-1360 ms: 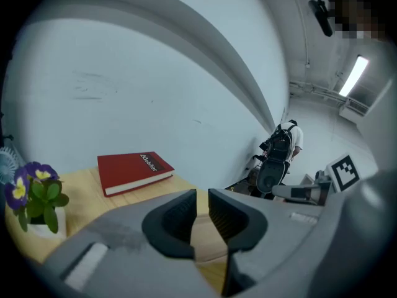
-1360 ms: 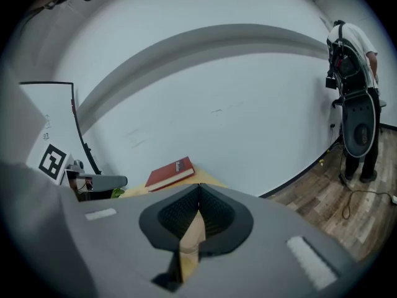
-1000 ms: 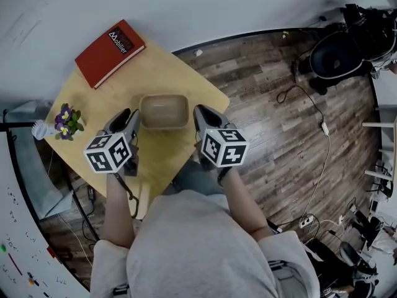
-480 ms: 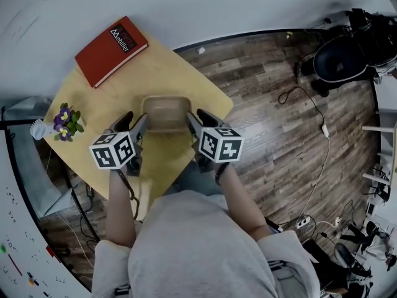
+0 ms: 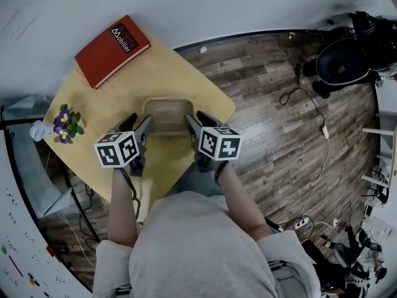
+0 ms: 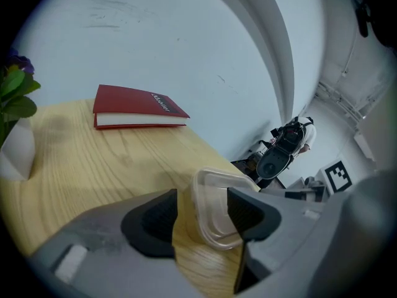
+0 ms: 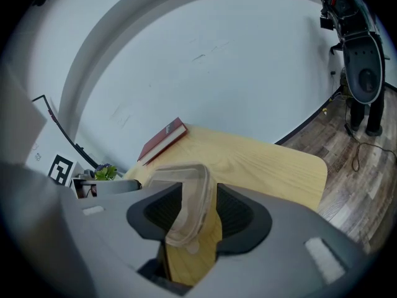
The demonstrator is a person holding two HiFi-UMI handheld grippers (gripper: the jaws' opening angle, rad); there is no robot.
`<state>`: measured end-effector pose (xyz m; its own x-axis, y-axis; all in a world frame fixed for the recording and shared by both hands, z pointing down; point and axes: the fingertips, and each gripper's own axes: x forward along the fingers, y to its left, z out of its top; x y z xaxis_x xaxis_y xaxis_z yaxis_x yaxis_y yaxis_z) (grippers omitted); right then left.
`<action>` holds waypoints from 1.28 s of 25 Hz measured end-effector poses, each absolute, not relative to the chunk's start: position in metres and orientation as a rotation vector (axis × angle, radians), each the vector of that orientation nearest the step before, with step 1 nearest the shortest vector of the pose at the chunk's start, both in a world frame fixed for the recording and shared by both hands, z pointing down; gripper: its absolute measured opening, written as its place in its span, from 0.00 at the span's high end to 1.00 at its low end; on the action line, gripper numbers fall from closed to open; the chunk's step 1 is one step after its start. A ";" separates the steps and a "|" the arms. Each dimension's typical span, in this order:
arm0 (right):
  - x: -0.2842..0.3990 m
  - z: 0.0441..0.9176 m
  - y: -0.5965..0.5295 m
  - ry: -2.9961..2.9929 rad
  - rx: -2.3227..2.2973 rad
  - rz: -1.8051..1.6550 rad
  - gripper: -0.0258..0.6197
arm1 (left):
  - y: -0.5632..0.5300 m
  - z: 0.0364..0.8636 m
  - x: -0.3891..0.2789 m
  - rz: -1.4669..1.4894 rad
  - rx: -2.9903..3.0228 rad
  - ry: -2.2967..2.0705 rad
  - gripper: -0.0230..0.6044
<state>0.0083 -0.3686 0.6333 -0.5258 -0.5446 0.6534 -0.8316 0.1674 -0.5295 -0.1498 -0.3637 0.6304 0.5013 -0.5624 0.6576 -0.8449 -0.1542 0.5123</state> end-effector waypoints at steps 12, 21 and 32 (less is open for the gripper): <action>0.000 0.637 -0.371 -2.134 1.283 1.287 0.68 | -0.364 0.633 -0.132 0.399 1.867 -1.119 0.56; 0.001 0.632 -0.372 -2.139 1.290 1.245 0.68 | -0.363 0.627 -0.130 0.433 1.898 -1.126 0.57; 0.003 0.628 -0.370 -2.137 1.319 1.200 0.68 | -0.361 0.622 -0.130 0.442 1.916 -1.135 0.57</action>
<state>0.0026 -0.3703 0.6280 -0.5016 -0.5531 0.6652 -0.8558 0.2052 -0.4748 -0.1297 -0.3607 0.6220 0.5267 -0.5447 0.6526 -0.8426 -0.2329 0.4856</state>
